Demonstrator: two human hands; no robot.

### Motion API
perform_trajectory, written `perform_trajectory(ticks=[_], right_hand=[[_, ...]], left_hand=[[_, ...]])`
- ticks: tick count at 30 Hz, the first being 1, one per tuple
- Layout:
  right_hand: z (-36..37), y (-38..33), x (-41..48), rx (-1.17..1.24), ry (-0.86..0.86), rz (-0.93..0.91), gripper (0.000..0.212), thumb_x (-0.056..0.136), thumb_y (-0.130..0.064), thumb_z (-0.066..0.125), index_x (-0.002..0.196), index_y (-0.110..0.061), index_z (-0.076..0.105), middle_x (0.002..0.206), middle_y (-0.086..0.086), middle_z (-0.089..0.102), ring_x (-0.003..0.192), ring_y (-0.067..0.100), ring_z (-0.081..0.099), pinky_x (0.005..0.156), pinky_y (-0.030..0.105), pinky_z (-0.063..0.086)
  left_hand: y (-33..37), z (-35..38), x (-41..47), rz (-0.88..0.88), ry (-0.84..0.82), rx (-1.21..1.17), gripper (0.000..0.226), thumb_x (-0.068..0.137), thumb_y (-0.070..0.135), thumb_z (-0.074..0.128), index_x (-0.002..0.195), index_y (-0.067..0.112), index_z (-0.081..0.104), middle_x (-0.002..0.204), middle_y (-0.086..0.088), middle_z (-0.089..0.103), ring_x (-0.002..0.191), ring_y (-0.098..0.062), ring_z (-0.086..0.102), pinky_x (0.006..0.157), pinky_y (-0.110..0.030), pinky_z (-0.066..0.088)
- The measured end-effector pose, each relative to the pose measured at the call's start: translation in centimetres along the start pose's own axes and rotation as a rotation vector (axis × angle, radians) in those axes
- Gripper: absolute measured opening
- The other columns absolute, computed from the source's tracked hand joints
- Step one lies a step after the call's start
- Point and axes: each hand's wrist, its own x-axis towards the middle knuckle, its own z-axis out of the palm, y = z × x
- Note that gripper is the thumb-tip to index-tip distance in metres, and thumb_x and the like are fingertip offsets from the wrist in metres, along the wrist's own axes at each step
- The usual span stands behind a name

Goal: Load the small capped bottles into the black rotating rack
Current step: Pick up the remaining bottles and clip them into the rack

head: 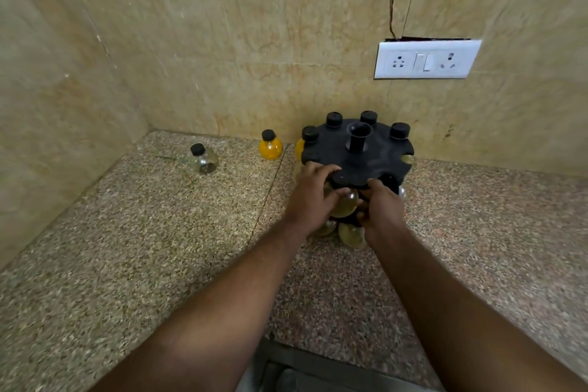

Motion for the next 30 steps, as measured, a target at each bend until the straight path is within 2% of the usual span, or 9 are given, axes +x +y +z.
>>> perform_trajectory(ticks=[4,8,12,16,19,22,24,26,30], right_hand=[[0.4,-0.1,0.3,-0.069,0.024,-0.059,0.02,0.101,-0.024,0.06,0.084,-0.015,0.067,0.071,0.003,0.061,0.054,0.015,0.052,0.043,0.024,0.038],[0.7,0.2,0.7,-0.09,0.009,-0.101,0.026,0.103,-0.021,0.057,0.078,-0.016,0.063,0.07,0.002,0.059,0.055,0.013,0.05,0.041,0.021,0.038],[0.9,0.1,0.9,-0.096,-0.012,-0.096,0.025,0.104,-0.021,0.053,0.082,-0.016,0.062,0.071,0.002,0.058,0.055,0.012,0.049,0.036,0.019,0.036],[1.6,1.0,0.9,-0.16,0.002,-0.151,0.024,0.103,-0.024,0.055,0.085,-0.014,0.068,0.084,0.008,0.068,0.074,0.022,0.064,0.058,0.032,0.05],[2.8,2.5,0.4,-0.178,0.011,-0.182,0.027,0.102,-0.025,0.058,0.093,-0.003,0.072,0.097,0.018,0.073,0.092,0.029,0.071,0.081,0.043,0.058],[4.6,4.0,-0.2,-0.274,-0.021,-0.221,0.033,0.1,-0.029,0.059,0.085,-0.002,0.071,0.083,0.017,0.071,0.078,0.027,0.066,0.069,0.04,0.054],[6.4,4.8,-0.7,-0.323,-0.051,-0.214,0.031,0.101,-0.026,0.057,0.08,-0.011,0.074,0.074,0.007,0.069,0.07,0.022,0.062,0.062,0.036,0.048],[7.6,5.5,-1.1,-0.359,-0.081,-0.205,0.03,0.101,-0.026,0.056,0.081,-0.017,0.076,0.076,0.003,0.071,0.069,0.02,0.061,0.062,0.036,0.047],[10.7,7.4,-0.5,-0.456,-0.118,-0.217,0.028,0.101,-0.024,0.053,0.092,-0.009,0.076,0.085,0.009,0.072,0.076,0.024,0.063,0.067,0.039,0.05]], left_hand=[[0.2,0.4,0.3,-0.008,0.018,0.012,0.054,0.087,0.042,0.073,0.132,0.016,0.057,0.122,-0.003,0.047,0.114,-0.019,0.054,0.092,-0.033,0.051],[0.0,0.4,0.5,-0.009,0.043,0.022,0.053,0.088,0.042,0.071,0.132,0.015,0.056,0.124,-0.004,0.048,0.111,-0.017,0.054,0.081,-0.024,0.045],[0.0,0.9,1.0,-0.019,0.088,0.088,0.051,0.089,0.047,0.067,0.13,0.018,0.055,0.124,-0.003,0.048,0.108,-0.021,0.054,0.073,-0.031,0.045],[-1.3,1.0,0.8,-0.02,0.092,0.016,0.049,0.091,0.043,0.065,0.132,0.019,0.053,0.128,-0.002,0.047,0.113,-0.021,0.054,0.083,-0.041,0.054],[-2.6,0.4,0.5,-0.042,0.141,-0.024,0.051,0.095,0.041,0.062,0.138,0.016,0.05,0.136,-0.006,0.045,0.12,-0.02,0.051,0.091,-0.039,0.052],[-3.9,-1.1,0.9,-0.149,0.25,-0.066,0.053,0.096,0.045,0.057,0.141,0.018,0.049,0.134,-0.006,0.048,0.117,-0.02,0.054,0.09,-0.038,0.052],[-5.2,-2.1,1.4,-0.179,0.267,-0.082,0.047,0.097,0.043,0.057,0.137,0.018,0.053,0.13,-0.005,0.052,0.114,-0.019,0.054,0.09,-0.041,0.053],[-6.3,-2.6,1.9,-0.167,0.238,-0.098,0.043,0.097,0.04,0.058,0.132,0.016,0.057,0.127,-0.005,0.055,0.112,-0.018,0.055,0.089,-0.042,0.053],[-9.5,-3.9,2.9,-0.207,0.21,-0.123,0.041,0.097,0.042,0.057,0.13,0.019,0.058,0.126,-0.004,0.056,0.11,-0.017,0.057,0.088,-0.04,0.054]])
